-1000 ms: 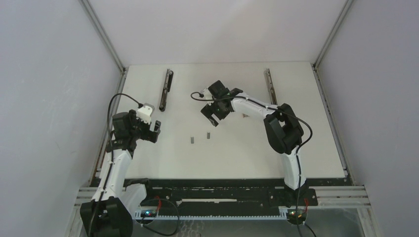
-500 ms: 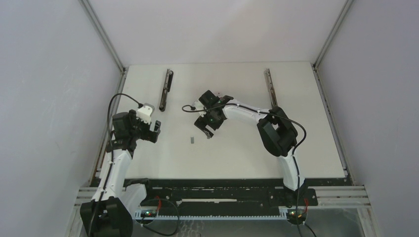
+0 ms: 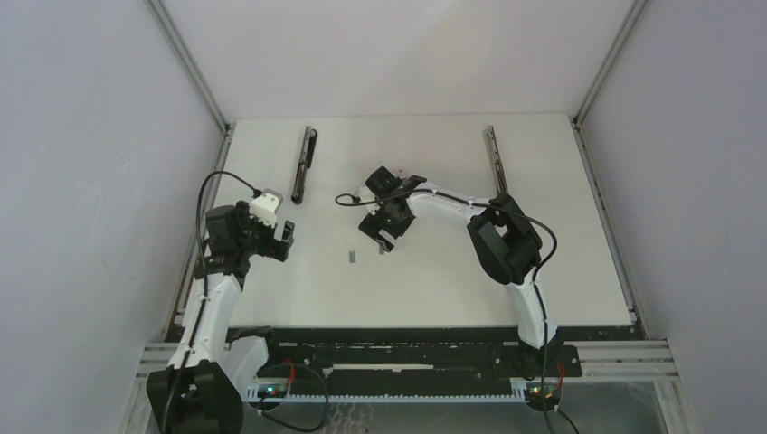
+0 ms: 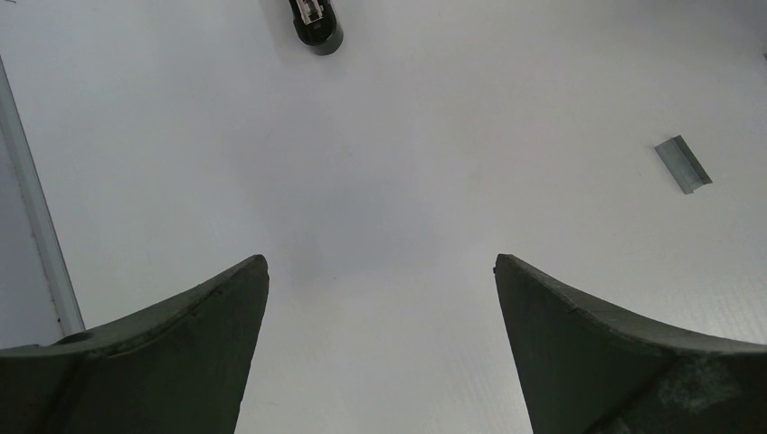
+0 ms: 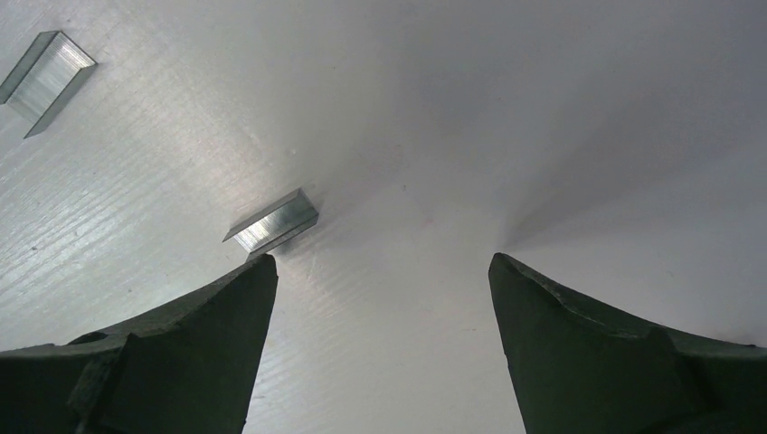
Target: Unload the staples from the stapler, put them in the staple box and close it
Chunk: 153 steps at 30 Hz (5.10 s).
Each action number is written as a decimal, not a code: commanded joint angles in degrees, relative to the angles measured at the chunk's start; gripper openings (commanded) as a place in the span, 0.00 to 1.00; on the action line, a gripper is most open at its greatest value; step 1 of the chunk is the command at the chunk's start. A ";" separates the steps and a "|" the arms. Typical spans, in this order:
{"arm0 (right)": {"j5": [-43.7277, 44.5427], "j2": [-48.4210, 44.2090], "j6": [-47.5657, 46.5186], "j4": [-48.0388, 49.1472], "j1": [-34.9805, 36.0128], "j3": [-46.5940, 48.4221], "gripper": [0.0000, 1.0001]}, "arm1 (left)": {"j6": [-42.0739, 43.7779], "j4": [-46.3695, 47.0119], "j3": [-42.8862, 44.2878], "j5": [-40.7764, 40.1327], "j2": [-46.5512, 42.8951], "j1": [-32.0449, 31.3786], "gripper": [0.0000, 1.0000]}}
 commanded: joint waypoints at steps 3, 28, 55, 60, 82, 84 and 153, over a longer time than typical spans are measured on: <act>1.36 1.11 -0.54 0.52 0.11 2.96 0.87 | 1.16 0.83 0.23 1.31 -1.17 0.74 1.00; 0.03 0.94 2.02 -0.41 -2.05 3.89 0.87 | 0.96 0.79 0.32 1.23 -1.38 0.77 1.00; -1.56 6.89 3.93 0.35 1.28 9.46 0.88 | 1.13 0.83 0.33 1.49 -1.15 0.74 1.00; 4.46 3.82 5.23 2.64 -0.11 8.06 0.88 | 1.21 0.86 0.32 1.55 -1.05 0.79 1.00; -10.99 1.01 5.39 -0.42 -1.94 5.75 0.91 | 1.31 0.86 0.23 1.44 -0.88 0.76 1.00; -10.96 1.38 5.15 -0.65 -1.63 5.78 0.91 | 1.35 0.79 0.23 1.48 -0.93 0.79 1.00; -8.22 6.65 4.52 -1.96 -1.48 8.15 0.70 | 1.45 0.80 0.23 1.66 -0.77 0.86 1.00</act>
